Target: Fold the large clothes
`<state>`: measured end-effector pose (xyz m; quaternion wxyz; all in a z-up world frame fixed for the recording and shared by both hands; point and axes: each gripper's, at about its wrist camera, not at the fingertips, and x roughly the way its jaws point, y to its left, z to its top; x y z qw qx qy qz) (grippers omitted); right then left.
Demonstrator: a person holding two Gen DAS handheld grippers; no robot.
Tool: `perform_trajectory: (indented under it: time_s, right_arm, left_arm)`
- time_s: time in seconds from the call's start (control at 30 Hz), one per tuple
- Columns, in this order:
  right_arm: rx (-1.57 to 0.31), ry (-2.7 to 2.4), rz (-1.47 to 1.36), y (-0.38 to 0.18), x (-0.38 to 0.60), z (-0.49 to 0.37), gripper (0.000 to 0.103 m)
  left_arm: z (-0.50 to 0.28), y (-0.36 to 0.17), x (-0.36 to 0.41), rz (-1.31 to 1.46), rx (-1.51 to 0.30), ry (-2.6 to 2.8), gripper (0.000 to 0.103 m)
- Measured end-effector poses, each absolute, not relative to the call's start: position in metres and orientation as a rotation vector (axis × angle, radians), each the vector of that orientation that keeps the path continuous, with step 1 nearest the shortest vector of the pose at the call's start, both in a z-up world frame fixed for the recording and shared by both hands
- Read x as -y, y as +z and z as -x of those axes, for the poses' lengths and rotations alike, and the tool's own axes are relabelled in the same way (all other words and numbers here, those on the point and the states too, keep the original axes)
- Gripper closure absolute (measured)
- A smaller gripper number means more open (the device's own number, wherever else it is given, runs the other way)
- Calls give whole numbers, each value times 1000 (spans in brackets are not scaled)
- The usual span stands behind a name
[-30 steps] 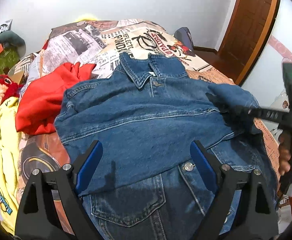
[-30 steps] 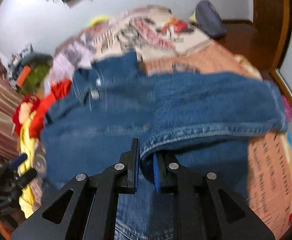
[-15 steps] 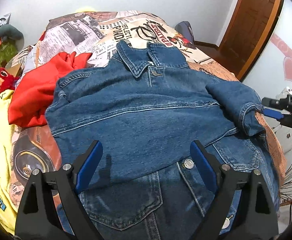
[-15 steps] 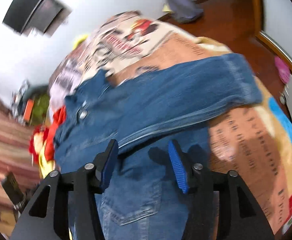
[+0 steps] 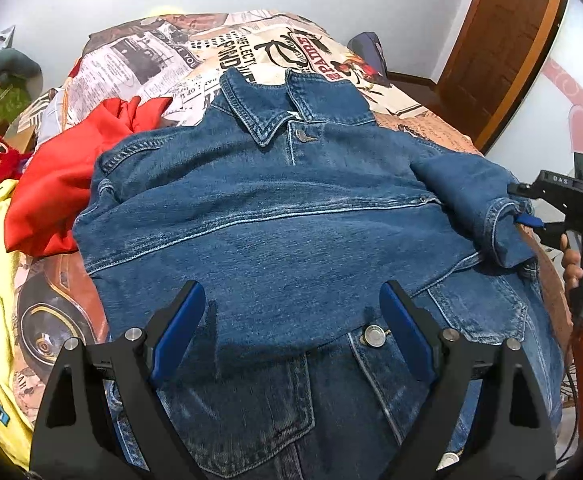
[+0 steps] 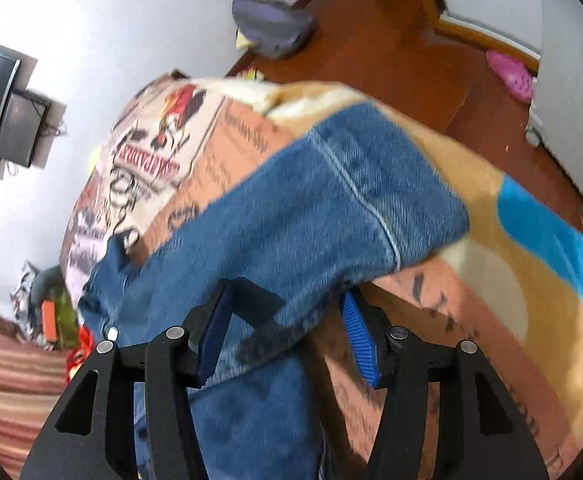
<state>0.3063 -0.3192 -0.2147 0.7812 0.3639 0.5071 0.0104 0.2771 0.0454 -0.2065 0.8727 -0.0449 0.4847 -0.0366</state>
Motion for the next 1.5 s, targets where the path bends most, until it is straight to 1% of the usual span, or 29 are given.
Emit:
perform_trajectory:
  time_s: [0.03, 0.1, 0.13, 0.17, 0.2, 0.47, 0.6, 0.7, 0.87, 0.93, 1.03, 1.17, 1.23, 1.33, 1.4, 1.43, 1.47, 1.5]
  right_arm:
    - [-1085, 16, -763, -212, 318, -308, 62]
    - [-1066, 20, -702, -204, 311, -311, 82]
    - [-1052, 15, -668, -197, 307, -311, 85]
    - [-1036, 17, -640, -191, 304, -311, 91]
    - [-1017, 25, -620, -186, 301, -312, 93]
    - [-871, 251, -451, -105, 237, -312, 95]
    - [-821, 414, -380, -66, 177, -302, 96]
    - [-827, 532, -331, -56, 127, -291, 96]
    - [-924, 661, -221, -81, 44, -278, 96]
    - [-986, 694, -168, -101, 19, -275, 96]
    - [-1131, 727, -69, -144, -16, -266, 96]
    - [-1290, 737, -30, -183, -30, -256, 92]
    - [-1322, 741, -20, -188, -30, -251, 92]
    - [-1331, 784, 11, -181, -22, -243, 84]
    - [-1322, 809, 28, -171, -16, -239, 72]
    - [-1305, 813, 39, -164, -13, -238, 68]
    - [-1278, 808, 56, -159, -7, -235, 62]
    - [-1232, 795, 77, -152, 4, -232, 60]
  left_arm:
    - [-277, -207, -46, 95, -1013, -76, 14]
    - [-278, -206, -46, 93, -1011, -72, 14]
    - [-277, -206, -46, 91, -1008, -70, 14]
    - [-277, -205, -47, 89, -1004, -69, 14]
    - [-276, -203, -48, 90, -998, -71, 14]
    - [-267, -180, -62, 87, -931, -59, 14]
    - [-257, -166, -75, 102, -891, -47, 14]
    - [-248, -156, -86, 104, -865, -34, 14]
    - [-232, -148, -106, 119, -846, -3, 14]
    - [-224, -148, -115, 122, -846, 12, 14]
    - [-213, -152, -128, 125, -853, 39, 14]
    - [-203, -163, -144, 158, -882, 73, 14]
    - [-201, -171, -149, 176, -903, 85, 14]
    - [-202, -181, -152, 192, -929, 95, 14]
    - [-204, -184, -150, 195, -939, 96, 14]
    - [-205, -185, -148, 194, -942, 93, 14]
    - [-207, -185, -145, 192, -943, 89, 14]
    - [-209, -185, -141, 187, -944, 84, 14]
